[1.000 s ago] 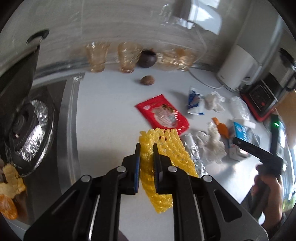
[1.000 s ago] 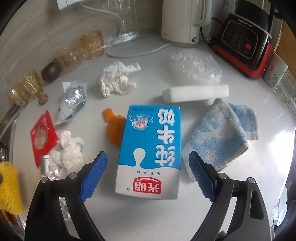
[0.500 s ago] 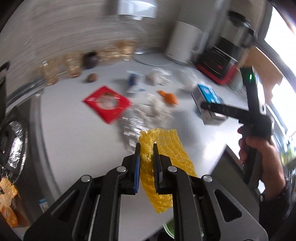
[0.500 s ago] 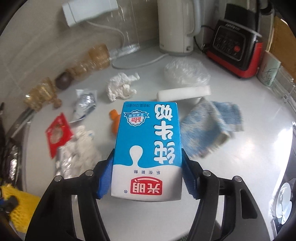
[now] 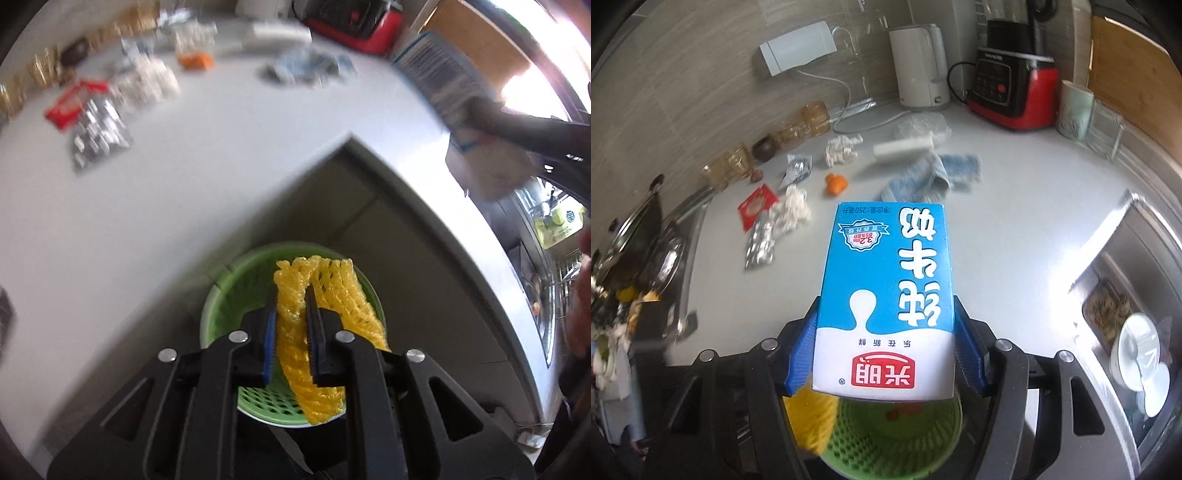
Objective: Collect trash
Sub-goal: 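Drop the yellow net into the basket while the right tool drops the milk carton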
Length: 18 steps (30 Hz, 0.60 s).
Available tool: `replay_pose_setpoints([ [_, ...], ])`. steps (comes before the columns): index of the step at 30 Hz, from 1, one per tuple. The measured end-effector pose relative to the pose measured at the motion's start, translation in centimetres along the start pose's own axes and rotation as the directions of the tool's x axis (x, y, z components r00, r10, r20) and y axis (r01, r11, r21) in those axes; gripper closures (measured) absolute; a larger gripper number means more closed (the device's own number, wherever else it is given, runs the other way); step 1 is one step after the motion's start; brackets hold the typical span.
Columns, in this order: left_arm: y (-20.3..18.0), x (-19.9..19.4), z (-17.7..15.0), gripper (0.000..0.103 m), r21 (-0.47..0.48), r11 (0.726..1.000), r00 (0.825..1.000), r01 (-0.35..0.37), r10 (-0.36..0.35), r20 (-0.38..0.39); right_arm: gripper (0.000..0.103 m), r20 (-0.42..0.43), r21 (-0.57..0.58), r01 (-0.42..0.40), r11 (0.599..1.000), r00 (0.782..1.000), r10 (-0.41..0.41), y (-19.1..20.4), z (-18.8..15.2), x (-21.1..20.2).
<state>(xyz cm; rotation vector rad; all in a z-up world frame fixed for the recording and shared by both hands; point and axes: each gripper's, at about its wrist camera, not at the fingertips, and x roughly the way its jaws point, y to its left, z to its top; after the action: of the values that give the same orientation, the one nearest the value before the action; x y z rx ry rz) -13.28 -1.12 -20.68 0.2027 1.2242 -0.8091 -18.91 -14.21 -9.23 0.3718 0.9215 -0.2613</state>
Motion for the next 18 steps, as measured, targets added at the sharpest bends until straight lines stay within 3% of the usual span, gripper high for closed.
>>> replay_pose_setpoints([
  [2,-0.4,1.4,-0.7,0.051,-0.03,0.999,0.999,-0.017,0.016,-0.039,0.038,-0.011,0.004,-0.019,1.0,1.0,0.02,-0.8,-1.4,-0.8],
  [8,-1.1,-1.2,-1.4,0.021,-0.102,0.99,0.993,-0.097,0.102,0.051,0.038,-0.024,-0.016,-0.077,0.997,0.997,0.076,-1.9,-4.3,-2.4],
  [10,-0.8,-3.4,-1.4,0.012,-0.146,0.978,0.982,-0.149,0.164,0.096,0.038,-0.033,-0.03,-0.096,0.995,0.995,0.095,-2.0,-5.1,-2.6],
  [18,2.8,-10.5,-1.3,0.008,-0.308,0.91,0.923,-0.278,0.342,0.178,0.037,-0.132,-0.185,-0.121,0.975,0.986,0.098,-0.6,-8.8,-0.8],
])
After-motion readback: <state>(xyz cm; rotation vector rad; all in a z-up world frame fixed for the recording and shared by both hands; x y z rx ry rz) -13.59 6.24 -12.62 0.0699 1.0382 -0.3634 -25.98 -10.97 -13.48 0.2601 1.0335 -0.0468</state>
